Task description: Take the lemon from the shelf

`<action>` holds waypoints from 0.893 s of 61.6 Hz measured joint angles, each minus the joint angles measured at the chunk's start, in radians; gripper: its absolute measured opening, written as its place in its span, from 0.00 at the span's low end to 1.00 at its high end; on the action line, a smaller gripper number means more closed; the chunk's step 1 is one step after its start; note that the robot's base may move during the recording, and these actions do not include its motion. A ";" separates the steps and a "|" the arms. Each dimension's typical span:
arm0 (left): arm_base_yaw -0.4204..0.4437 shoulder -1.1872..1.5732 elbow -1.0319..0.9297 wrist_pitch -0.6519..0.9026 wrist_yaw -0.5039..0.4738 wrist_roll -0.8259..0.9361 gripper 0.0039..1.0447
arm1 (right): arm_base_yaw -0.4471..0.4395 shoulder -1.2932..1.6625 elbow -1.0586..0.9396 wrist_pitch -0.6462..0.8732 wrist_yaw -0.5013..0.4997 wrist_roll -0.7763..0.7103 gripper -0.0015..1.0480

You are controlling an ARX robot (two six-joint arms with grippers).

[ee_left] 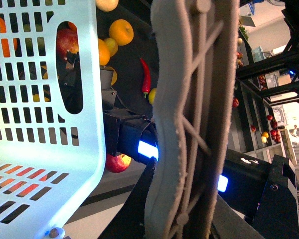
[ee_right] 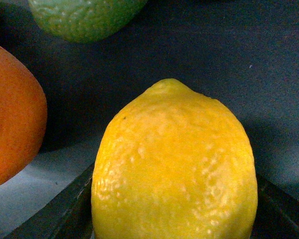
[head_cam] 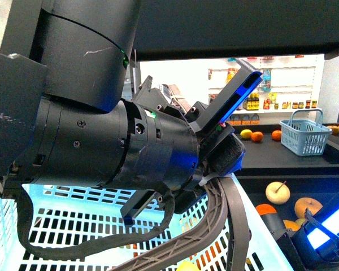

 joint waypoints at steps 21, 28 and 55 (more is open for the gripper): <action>0.000 0.000 0.000 0.000 -0.002 -0.002 0.12 | -0.031 -0.086 -0.139 0.063 -0.019 -0.043 0.63; 0.000 0.000 0.000 0.000 -0.001 -0.001 0.12 | -0.068 -0.181 -0.243 0.104 -0.019 -0.092 0.63; 0.000 0.000 0.000 0.000 -0.001 -0.001 0.12 | -0.219 -0.705 -0.644 0.195 -0.176 -0.153 0.63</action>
